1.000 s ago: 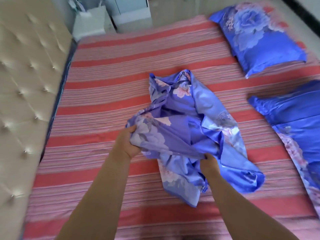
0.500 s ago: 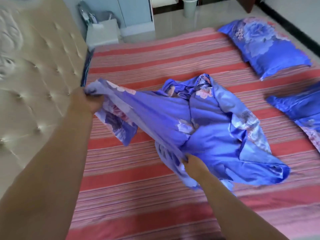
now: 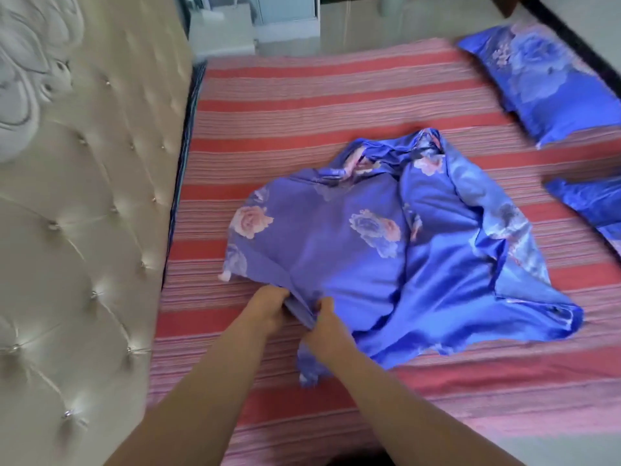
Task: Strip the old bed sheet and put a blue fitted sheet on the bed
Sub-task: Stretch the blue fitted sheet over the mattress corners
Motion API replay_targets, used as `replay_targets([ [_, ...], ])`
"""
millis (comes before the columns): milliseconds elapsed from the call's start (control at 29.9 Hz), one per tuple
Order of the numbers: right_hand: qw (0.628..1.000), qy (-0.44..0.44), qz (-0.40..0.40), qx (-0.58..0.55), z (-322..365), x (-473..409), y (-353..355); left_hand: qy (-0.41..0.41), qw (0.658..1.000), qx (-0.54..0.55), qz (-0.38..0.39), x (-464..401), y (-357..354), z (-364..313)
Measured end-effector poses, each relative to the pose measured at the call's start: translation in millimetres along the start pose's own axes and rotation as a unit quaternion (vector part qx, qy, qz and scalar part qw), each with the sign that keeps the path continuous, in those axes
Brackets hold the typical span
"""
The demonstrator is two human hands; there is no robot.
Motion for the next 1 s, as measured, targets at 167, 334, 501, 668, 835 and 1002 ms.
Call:
replay_targets([
  [167,0.983,-0.042,-0.17,0.048,-56.4,-18.2,35.9,-0.02,0.999,-0.035,0.015,5.1,4.3,-16.0],
  [334,0.985,-0.021,-0.164,-0.045,-64.4,-23.4,43.8,-0.087,0.995,-0.052,-0.007,12.7,75.9,-82.4],
  [501,0.985,0.163,-0.009,0.061,-5.0,-2.0,-29.4,-0.121,0.988,0.059,-0.073,41.6,114.0,-120.8],
  [668,0.987,0.09,-0.058,-0.12,69.3,4.5,-84.8,-0.088,0.993,-0.003,0.076,60.1,63.7,-97.7],
  [835,0.979,-0.049,-0.134,-0.149,36.8,-35.9,-19.0,-0.132,0.986,0.052,0.083,71.9,84.6,-134.1],
  [1002,0.976,-0.068,-0.192,-0.08,-1.4,-30.0,25.1,-0.24,0.94,0.238,0.042,68.7,130.3,-199.2],
])
Point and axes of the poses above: each hand's wrist, its own x-axis away from the middle knuckle, its own y-axis out of the back of the hand, z = x × y, the point moved 3 cm from there along -x, towards the middle knuckle, and after that the axes turned 9 degrees about -x, right-handed, at the moved point
